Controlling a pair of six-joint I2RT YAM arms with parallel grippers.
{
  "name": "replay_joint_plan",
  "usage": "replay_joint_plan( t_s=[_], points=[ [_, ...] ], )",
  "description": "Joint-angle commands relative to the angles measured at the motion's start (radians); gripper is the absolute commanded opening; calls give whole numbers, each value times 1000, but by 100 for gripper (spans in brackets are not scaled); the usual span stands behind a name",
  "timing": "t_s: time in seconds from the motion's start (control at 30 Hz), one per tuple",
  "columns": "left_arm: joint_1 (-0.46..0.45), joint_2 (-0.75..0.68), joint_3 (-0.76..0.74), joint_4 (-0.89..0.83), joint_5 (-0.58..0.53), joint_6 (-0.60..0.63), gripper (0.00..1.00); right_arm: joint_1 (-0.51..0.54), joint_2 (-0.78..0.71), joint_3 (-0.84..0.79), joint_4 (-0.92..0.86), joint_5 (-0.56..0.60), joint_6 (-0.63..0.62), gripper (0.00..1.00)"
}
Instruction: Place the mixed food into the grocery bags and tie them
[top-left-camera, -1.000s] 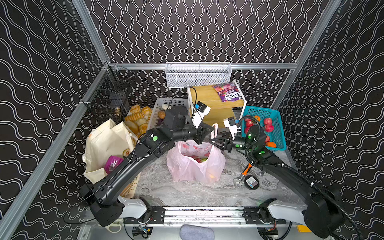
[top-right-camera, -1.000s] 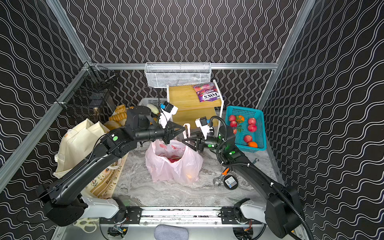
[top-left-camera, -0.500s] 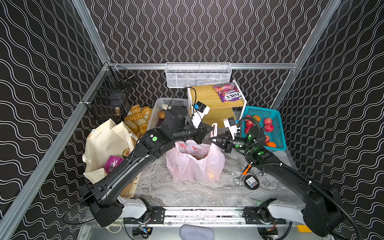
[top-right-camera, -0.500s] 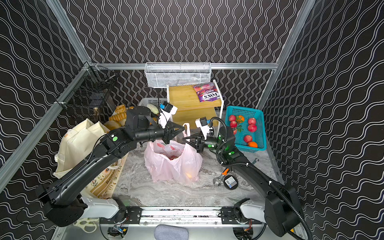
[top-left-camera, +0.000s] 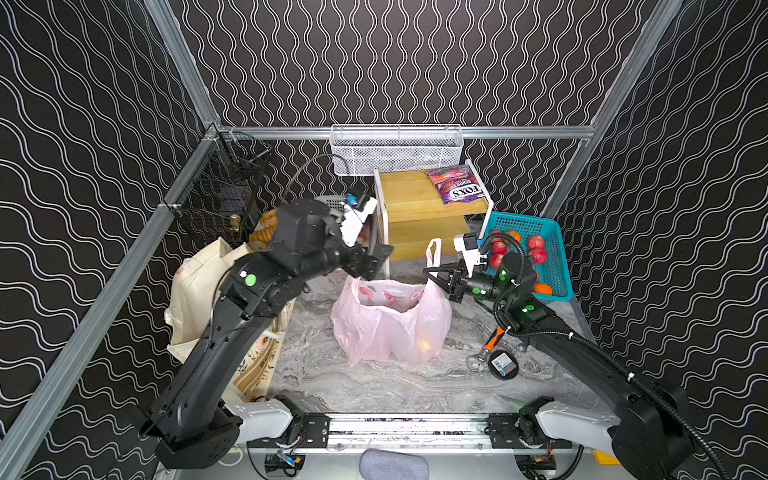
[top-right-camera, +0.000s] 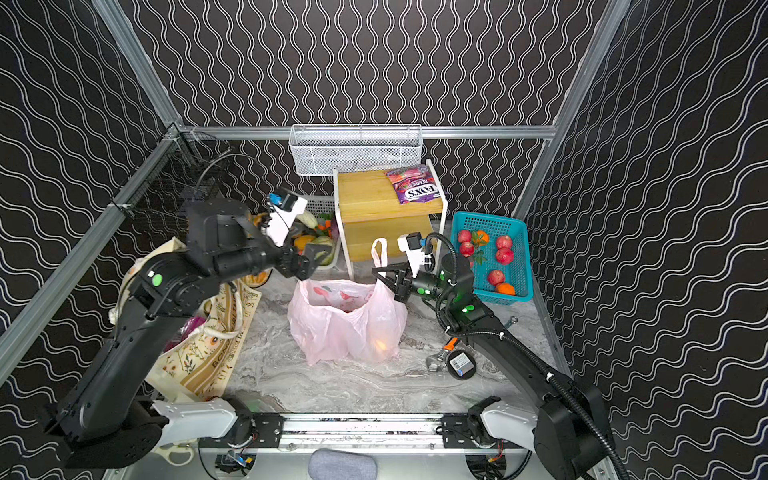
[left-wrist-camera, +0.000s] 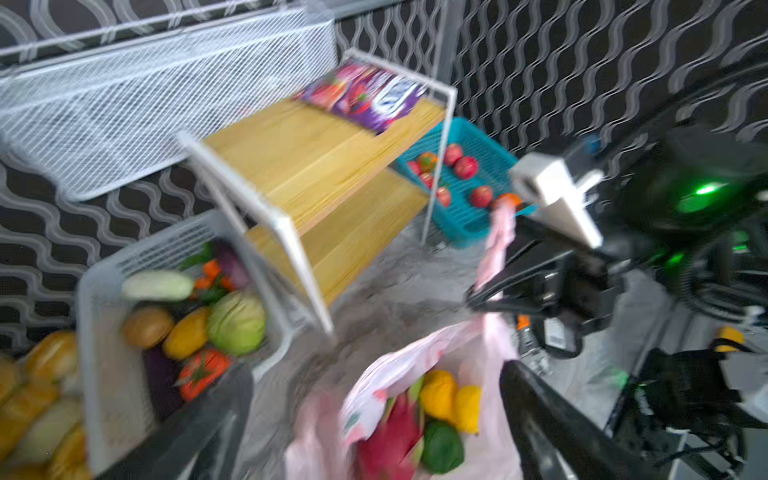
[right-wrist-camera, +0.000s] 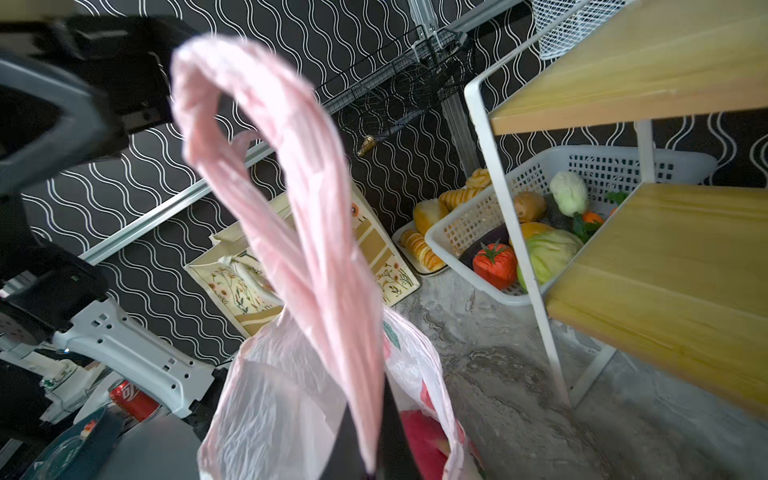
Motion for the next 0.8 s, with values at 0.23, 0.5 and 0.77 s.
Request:
replay_joint_plan(
  t_s=[0.23, 0.5, 0.77],
  points=[
    [289, -66, -251, 15, 591, 139, 99, -19, 13, 36, -55, 52, -30, 0],
    [296, -90, -442, 169, 520, 190, 99, -49, 18, 45, -53, 25, -35, 0],
    [314, -113, -644, 469, 638, 252, 88, -71, 25, 79, -116, 0, -65, 0]
  ],
)
